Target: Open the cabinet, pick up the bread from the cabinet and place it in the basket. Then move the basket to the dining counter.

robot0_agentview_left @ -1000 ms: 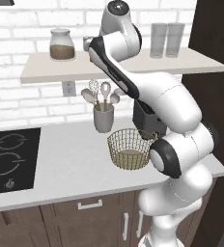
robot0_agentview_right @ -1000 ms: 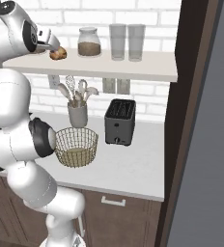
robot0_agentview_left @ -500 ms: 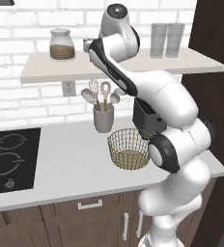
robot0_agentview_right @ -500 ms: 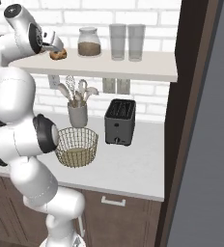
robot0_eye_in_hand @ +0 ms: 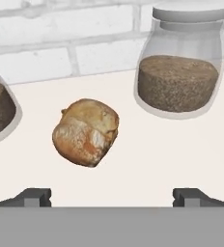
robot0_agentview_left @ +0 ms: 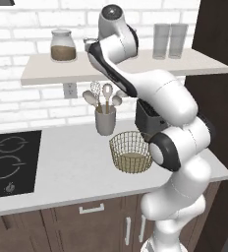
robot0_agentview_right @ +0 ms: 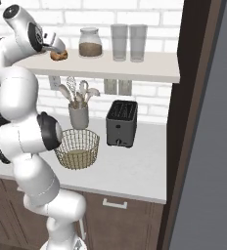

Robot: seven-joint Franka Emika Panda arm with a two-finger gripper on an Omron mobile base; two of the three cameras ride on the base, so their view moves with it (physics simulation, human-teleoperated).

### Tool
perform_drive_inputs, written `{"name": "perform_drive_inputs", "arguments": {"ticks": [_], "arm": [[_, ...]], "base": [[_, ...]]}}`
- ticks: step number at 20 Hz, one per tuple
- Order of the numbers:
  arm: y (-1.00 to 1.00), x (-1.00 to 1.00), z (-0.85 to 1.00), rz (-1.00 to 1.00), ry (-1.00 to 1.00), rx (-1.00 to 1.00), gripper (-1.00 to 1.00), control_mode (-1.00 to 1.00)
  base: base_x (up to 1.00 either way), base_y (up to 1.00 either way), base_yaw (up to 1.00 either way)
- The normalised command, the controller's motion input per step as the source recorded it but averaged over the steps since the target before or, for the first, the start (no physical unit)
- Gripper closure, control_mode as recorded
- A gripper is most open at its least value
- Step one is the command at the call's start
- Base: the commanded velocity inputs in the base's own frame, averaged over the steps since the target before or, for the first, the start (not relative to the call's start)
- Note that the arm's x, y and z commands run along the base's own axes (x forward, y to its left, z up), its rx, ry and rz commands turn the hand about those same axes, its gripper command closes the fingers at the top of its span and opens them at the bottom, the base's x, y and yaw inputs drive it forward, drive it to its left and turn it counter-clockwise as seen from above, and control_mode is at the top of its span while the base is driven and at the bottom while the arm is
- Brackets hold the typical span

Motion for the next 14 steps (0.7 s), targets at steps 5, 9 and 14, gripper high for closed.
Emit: {"name": "perform_drive_inputs", "arguments": {"ticks": [5,9,14], "arm": [[0.06,0.35,0.0,-0.25,0.0,0.0,-1.0,-1.0],[0.07,0.22,0.0,-0.18,0.01,0.04,-1.0,-1.0],[0.13,0.25,0.1,-0.04,0.01,0.1,-1.0,-1.0]], "base": [[0.0,0.0,0.0],[0.0,0.0,0.0],[0.0,0.0,0.0]]}}
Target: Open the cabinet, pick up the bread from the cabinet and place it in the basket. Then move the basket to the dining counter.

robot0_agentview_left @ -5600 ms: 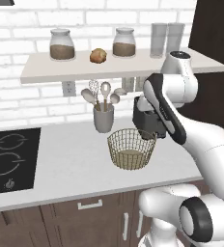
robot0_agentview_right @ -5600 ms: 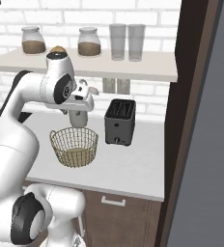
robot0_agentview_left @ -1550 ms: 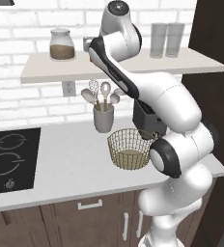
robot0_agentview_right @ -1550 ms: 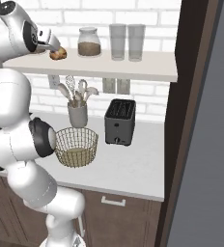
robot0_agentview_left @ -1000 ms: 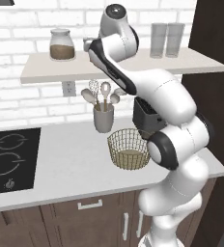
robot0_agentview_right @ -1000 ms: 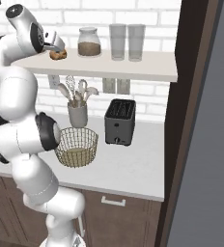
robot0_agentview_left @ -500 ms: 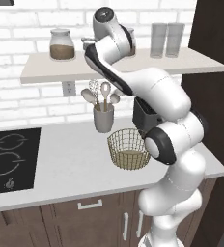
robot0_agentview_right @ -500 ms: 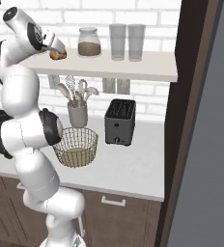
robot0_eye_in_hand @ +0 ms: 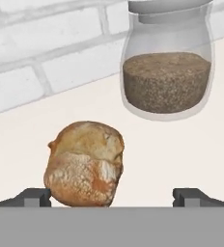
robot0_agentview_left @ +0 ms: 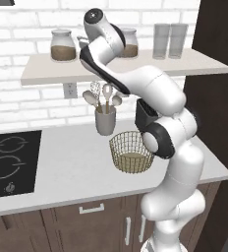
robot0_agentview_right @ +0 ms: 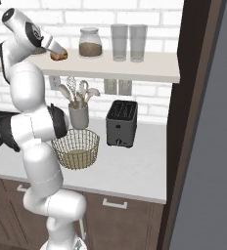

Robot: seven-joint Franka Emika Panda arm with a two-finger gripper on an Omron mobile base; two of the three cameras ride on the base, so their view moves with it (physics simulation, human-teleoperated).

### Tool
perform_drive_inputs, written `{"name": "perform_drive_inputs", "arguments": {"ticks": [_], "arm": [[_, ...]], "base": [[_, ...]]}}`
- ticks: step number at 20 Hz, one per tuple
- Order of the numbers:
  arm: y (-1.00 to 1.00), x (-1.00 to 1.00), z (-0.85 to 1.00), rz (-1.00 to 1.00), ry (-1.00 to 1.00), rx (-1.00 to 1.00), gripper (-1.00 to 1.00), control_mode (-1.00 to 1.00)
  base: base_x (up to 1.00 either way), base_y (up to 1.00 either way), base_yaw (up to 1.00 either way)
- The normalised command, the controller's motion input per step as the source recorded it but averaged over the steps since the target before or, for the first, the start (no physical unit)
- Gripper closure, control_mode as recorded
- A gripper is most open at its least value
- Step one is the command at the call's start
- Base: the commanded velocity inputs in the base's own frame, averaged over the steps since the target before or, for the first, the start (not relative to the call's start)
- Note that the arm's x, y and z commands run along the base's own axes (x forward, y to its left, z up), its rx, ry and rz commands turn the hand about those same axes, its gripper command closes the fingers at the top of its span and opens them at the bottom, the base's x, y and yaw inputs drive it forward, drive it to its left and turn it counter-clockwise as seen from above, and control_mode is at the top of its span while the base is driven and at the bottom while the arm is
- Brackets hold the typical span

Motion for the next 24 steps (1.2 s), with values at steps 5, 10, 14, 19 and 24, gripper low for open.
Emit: {"name": "perform_drive_inputs", "arguments": {"ticks": [5,10,14,19,24], "arm": [[0.01,0.21,0.08,0.0,0.04,0.13,-1.0,-1.0],[0.0,0.34,-0.03,0.0,0.03,0.13,-1.0,-1.0],[0.0,0.09,-0.2,0.0,0.1,0.12,-1.0,-1.0],[-0.01,0.0,-0.27,0.0,0.1,0.09,-1.0,-1.0],[-0.06,0.33,-0.17,0.0,0.01,0.08,-1.0,-1.0]], "base": [[0.0,0.0,0.0],[0.0,0.0,0.0],[0.0,0.0,0.0],[0.0,0.0,0.0],[0.0,0.0,0.0]]}}
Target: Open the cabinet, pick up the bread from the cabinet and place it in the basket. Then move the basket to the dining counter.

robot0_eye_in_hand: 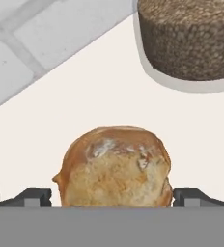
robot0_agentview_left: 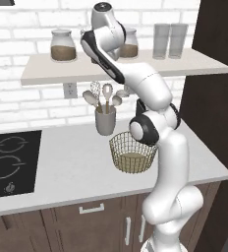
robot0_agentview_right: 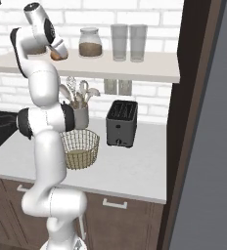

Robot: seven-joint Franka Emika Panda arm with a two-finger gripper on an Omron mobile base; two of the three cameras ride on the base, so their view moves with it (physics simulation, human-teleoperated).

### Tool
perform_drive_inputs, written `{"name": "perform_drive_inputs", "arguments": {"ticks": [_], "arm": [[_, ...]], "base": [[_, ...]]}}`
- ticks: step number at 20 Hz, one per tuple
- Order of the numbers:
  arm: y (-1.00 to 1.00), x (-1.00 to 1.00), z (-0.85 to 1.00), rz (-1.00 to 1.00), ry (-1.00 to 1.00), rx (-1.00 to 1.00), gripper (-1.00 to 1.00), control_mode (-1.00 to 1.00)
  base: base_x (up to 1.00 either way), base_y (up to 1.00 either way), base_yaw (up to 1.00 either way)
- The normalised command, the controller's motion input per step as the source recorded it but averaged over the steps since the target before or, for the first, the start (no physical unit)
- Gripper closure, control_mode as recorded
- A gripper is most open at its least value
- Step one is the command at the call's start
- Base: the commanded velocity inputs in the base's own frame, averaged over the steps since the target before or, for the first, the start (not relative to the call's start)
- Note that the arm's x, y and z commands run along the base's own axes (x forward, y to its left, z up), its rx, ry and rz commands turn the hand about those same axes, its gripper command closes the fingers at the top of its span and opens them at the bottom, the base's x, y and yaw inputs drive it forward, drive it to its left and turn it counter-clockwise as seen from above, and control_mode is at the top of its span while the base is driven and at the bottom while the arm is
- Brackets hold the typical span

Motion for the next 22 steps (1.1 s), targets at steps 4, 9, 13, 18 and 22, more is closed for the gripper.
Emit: {"name": "perform_drive_inputs", "arguments": {"ticks": [4,9,13,18,22], "arm": [[-0.12,0.39,-0.15,0.0,0.0,0.06,-1.0,-1.0],[-0.05,0.02,-0.32,0.0,0.01,0.06,-1.0,-1.0],[0.0,0.0,-0.09,0.01,0.0,0.05,1.0,-1.0],[-0.12,-0.17,-0.34,0.04,0.0,0.03,1.0,-1.0],[-0.19,-0.46,-0.16,0.06,0.0,0.05,1.0,-1.0]], "base": [[0.0,0.0,0.0],[0.0,0.0,0.0],[0.0,0.0,0.0],[0.0,0.0,0.0],[0.0,0.0,0.0]]}}
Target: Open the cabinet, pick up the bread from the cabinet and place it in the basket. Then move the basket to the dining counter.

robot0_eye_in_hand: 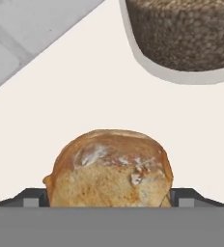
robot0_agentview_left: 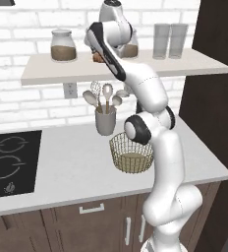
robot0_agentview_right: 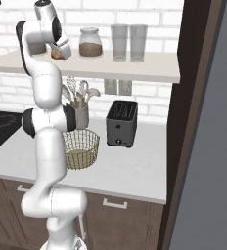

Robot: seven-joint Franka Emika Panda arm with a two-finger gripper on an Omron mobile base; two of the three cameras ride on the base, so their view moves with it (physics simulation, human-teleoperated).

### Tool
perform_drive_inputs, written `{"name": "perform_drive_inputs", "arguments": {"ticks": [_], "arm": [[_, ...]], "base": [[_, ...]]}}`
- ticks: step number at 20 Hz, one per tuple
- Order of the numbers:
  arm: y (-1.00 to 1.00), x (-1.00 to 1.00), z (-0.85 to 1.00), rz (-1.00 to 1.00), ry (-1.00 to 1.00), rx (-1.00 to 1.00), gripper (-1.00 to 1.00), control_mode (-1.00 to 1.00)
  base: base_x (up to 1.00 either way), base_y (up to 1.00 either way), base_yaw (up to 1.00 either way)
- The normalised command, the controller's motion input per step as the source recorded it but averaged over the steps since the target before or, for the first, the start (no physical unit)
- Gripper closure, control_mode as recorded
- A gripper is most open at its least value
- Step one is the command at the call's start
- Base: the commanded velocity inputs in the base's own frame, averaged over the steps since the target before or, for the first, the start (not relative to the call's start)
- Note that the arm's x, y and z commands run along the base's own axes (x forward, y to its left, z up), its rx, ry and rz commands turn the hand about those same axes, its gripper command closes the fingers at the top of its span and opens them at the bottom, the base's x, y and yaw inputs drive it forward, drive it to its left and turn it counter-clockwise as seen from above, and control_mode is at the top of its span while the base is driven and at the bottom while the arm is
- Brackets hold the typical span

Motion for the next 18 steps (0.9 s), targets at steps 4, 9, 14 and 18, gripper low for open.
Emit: {"name": "perform_drive_inputs", "arguments": {"ticks": [4,9,14,18], "arm": [[-0.23,-1.0,-0.11,0.13,-0.12,0.02,1.0,-1.0],[-0.38,-1.0,-0.46,0.16,-0.23,0.0,1.0,-1.0],[-0.33,-1.0,-0.8,0.21,-0.25,0.01,1.0,-1.0],[-0.13,-1.0,-1.0,0.23,-0.33,0.07,1.0,-1.0]], "base": [[0.0,0.0,0.0],[0.0,0.0,0.0],[0.0,0.0,0.0],[0.0,0.0,0.0]]}}
